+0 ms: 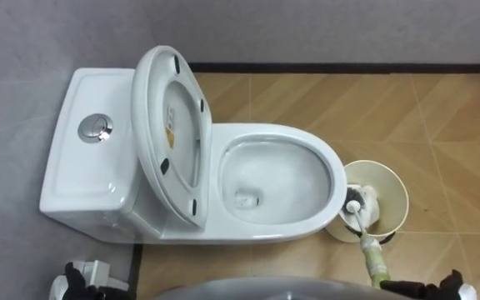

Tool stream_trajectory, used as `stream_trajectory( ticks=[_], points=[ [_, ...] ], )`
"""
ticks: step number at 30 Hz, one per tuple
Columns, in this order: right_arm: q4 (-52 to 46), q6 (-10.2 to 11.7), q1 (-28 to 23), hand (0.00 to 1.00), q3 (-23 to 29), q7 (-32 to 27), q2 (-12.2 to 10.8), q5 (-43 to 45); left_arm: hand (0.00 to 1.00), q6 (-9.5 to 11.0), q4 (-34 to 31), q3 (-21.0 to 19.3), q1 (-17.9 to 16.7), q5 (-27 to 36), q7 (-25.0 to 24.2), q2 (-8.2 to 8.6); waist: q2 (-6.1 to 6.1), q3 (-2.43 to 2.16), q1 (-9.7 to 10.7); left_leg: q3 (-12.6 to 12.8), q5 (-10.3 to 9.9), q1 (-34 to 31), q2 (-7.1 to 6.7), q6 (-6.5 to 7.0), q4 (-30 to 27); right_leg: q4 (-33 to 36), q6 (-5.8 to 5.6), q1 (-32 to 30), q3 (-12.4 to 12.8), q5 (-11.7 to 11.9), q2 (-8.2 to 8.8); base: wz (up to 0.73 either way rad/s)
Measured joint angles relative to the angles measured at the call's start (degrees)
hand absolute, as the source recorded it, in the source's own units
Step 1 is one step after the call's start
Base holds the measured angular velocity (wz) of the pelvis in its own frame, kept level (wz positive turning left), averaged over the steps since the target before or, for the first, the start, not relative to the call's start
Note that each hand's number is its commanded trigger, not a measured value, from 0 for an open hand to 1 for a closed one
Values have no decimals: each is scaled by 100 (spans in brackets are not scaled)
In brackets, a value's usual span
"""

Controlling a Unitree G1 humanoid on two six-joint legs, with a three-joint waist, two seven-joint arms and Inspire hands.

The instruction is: Brush toilet

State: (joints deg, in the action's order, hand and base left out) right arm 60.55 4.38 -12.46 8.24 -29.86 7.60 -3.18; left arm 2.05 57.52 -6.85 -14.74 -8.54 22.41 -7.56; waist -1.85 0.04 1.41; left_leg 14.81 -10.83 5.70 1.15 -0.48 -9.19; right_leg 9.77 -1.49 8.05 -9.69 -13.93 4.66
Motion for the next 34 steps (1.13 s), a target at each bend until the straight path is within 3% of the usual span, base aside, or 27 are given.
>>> stream_trajectory(
  ticks=[6, 16, 25, 31, 34],
  points=[
    [171, -1, -5, 0, -8, 55, 1, -4, 0, -2, 1, 1, -28, -4, 0, 0, 39, -3, 13, -4, 0, -4, 0, 0, 3, -2, 0, 0, -13, 0, 1, 0],
    [626, -80, -144, 0, -12, 775, 2, 101, 0, -107, 66, -144, -117, -144, -59, 18, 47, -13, 11, -42, -5, 7, 3, -7, 29, 17, 0, 7, -20, 3, -7, 1],
    [1333, -851, -171, 0, -31, 1717, 79, 141, 0, -602, 47, -319, -124, -624, -270, 23, 30, -16, 17, -109, -5, -6, -12, -8, 52, -4, 0, 19, -82, 2, 4, 3],
    [1325, -1174, -75, 0, -30, 2232, 107, 150, 0, -882, 48, -316, -97, -809, -600, 22, -8, -4, 35, -125, -5, -7, -17, -8, 45, -10, -1, 26, -114, 1, 11, 0],
    [1334, -1203, 1, 0, -30, 2416, 108, 177, 0, -937, 59, -316, -113, -936, -698, 22, -32, 1, 42, -126, -5, 0, -20, -8, 44, -13, -2, 38, -114, 1, 14, 0]
  ],
)
